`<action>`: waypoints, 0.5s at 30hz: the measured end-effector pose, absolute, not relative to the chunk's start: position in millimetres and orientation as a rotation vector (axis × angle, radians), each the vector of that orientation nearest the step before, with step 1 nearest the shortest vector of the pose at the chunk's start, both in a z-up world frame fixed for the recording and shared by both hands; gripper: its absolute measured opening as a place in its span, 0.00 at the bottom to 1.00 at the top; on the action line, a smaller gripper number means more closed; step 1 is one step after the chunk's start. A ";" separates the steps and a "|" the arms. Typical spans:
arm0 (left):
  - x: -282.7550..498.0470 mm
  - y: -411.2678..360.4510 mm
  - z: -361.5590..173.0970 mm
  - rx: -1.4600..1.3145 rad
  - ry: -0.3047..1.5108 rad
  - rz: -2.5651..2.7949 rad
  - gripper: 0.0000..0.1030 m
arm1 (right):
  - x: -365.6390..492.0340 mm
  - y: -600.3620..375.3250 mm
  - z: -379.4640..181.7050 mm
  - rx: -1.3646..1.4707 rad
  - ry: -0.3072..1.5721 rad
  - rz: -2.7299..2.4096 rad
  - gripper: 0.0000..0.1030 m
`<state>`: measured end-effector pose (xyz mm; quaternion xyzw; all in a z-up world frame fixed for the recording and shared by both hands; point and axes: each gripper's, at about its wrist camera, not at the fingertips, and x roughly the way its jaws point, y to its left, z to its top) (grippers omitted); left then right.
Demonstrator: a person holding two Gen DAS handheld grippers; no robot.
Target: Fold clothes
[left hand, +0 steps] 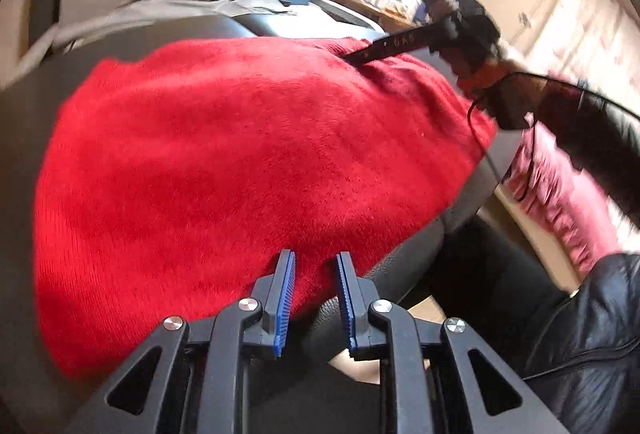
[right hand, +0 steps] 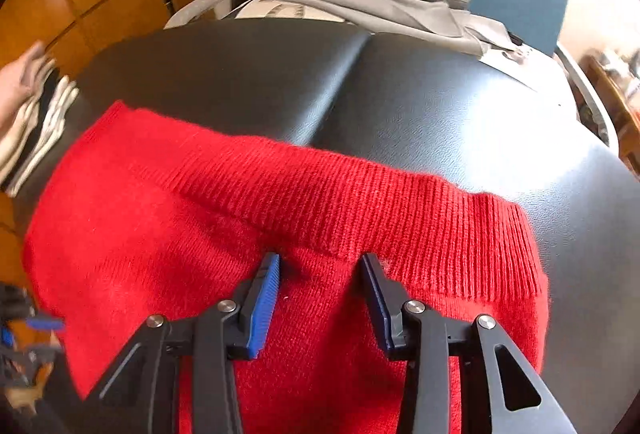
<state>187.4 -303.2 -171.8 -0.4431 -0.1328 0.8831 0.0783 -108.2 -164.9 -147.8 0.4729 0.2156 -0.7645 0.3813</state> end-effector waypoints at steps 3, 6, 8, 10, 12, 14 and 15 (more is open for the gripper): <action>194.1 -302.9 -174.2 -1.310 -0.434 2.660 0.19 | -113.3 -164.1 -154.1 1.198 0.525 -1.982 0.42; 195.9 -313.1 -167.2 -1.282 -0.600 2.638 0.19 | -109.5 -159.4 -153.9 1.178 0.504 -2.003 0.43; 201.5 -331.4 -157.1 -1.203 -0.742 2.669 0.20 | -105.4 -151.4 -145.1 1.188 0.429 -1.994 0.44; 209.8 -355.3 -147.5 -1.080 -0.946 2.671 0.22 | -102.3 -125.1 -128.4 1.174 0.244 -1.965 0.43; 217.9 -382.2 -138.4 -0.940 -1.123 2.692 0.25 | -96.0 -90.3 -113.7 1.151 0.114 -1.953 0.43; 227.2 -405.0 -128.9 -0.858 -1.203 2.759 0.27 | -89.9 -53.4 -103.3 1.136 0.012 -1.926 0.45; 231.9 -418.6 -124.7 -0.822 -1.252 2.801 0.28 | -83.1 -34.4 -100.5 1.135 -0.009 -1.914 0.45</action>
